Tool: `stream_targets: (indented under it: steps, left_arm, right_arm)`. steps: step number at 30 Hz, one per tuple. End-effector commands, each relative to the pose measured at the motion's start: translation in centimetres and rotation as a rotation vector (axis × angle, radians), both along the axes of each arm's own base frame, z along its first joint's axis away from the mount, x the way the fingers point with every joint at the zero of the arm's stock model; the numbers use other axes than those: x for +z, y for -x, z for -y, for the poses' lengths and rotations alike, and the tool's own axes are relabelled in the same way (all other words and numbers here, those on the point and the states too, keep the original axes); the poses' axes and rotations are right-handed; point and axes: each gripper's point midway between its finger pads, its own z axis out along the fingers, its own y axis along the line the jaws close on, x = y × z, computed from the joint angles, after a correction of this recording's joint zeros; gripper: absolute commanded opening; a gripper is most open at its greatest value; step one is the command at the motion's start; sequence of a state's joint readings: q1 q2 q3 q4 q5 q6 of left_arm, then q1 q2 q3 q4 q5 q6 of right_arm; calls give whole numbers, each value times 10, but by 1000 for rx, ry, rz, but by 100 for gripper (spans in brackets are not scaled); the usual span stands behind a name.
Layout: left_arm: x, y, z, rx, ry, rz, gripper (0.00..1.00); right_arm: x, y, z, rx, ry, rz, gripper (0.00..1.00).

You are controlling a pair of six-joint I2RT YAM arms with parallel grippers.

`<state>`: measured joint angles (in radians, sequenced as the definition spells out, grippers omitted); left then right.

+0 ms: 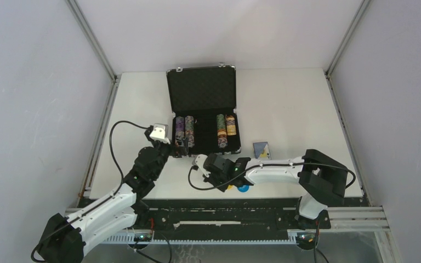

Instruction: Pack up texas hold em set

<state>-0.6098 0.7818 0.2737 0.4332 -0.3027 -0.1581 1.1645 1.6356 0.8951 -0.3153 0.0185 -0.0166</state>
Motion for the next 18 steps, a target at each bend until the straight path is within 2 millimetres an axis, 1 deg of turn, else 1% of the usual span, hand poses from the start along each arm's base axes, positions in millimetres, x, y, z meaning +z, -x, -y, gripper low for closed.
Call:
stream_targets:
  steps: [1,3,6,8,9,10,11,12,13,16,18]
  left_arm:
    - [6,-2,0,2,30,26,100]
    - [6,-2,0,1,30,26,100]
    - [6,-2,1,0,32,27,100]
    - [7,-2,0,0,32,29,100]
    - [7,-2,1,-1,33,29,100]
    - [8,-1,0,-1,35,31,100]
    - [8,-1,0,-1,34,32,100]
    - [8,-1,0,1,33,32,100]
    - [8,-1,-1,2,32,34,100]
    - [7,-1,-2,5,31,32,100]
    - [6,-1,-2,6,29,30,100]
  right_arm:
    - [32,-7,-14,-16,-117,37,0]
    - [45,-10,-18,-22,-162,58,0]
    - [64,-24,-22,-70,-242,90,1]
    - [72,-36,-20,-108,-263,118,19]
    - [72,-42,-16,-120,-260,127,36]
    - [71,-46,-13,-129,-253,130,48]
    - [69,-50,-10,-128,-240,129,55]
    - [64,-53,-5,-127,-217,127,61]
    - [59,-55,-1,-121,-192,127,64]
    - [42,-59,10,-109,-112,122,68]
    - [35,-58,13,-101,-81,112,71]
